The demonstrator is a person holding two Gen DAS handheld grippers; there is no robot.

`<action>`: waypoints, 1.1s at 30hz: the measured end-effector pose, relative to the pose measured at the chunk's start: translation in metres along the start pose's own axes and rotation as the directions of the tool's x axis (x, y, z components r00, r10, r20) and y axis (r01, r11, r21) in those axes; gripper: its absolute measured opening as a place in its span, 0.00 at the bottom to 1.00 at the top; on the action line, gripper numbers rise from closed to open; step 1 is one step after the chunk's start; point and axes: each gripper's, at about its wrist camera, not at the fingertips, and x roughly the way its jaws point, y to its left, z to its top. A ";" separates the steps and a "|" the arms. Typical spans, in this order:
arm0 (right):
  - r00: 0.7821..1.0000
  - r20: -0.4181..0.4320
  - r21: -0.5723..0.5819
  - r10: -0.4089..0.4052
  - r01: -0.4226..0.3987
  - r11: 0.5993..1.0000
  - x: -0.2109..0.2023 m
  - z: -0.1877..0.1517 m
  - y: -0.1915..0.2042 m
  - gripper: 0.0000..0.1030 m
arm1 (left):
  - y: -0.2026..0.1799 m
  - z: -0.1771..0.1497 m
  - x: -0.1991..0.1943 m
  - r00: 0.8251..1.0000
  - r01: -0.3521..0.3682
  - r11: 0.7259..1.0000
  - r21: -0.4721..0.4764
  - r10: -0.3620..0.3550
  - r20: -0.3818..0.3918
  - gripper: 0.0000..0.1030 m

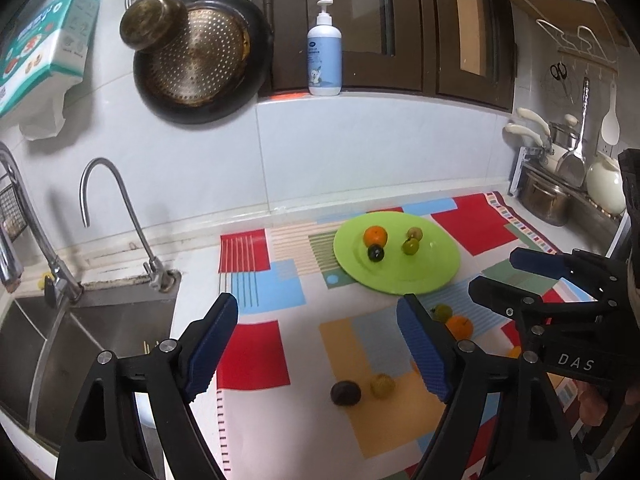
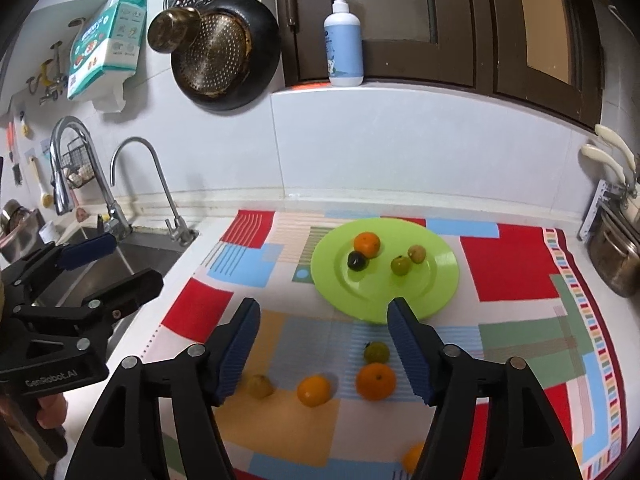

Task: Organize fruits
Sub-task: 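Withdraw both tools from the plate back toward the remaining fruits, then approach a dark plum with the left tool while the right tool approaches an orange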

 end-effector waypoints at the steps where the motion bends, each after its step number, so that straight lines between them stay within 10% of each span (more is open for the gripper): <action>1: 1.000 -0.008 0.004 0.003 -0.003 1.000 0.001 -0.003 0.001 0.66 | 0.001 -0.003 0.000 1.000 -0.001 1.000 0.001 0.001 0.000 0.79; 33: 0.987 -0.159 -0.024 -0.022 0.019 1.000 0.047 -0.066 0.011 0.65 | -0.003 -0.078 0.047 0.987 0.045 0.997 0.056 -0.036 -0.155 0.72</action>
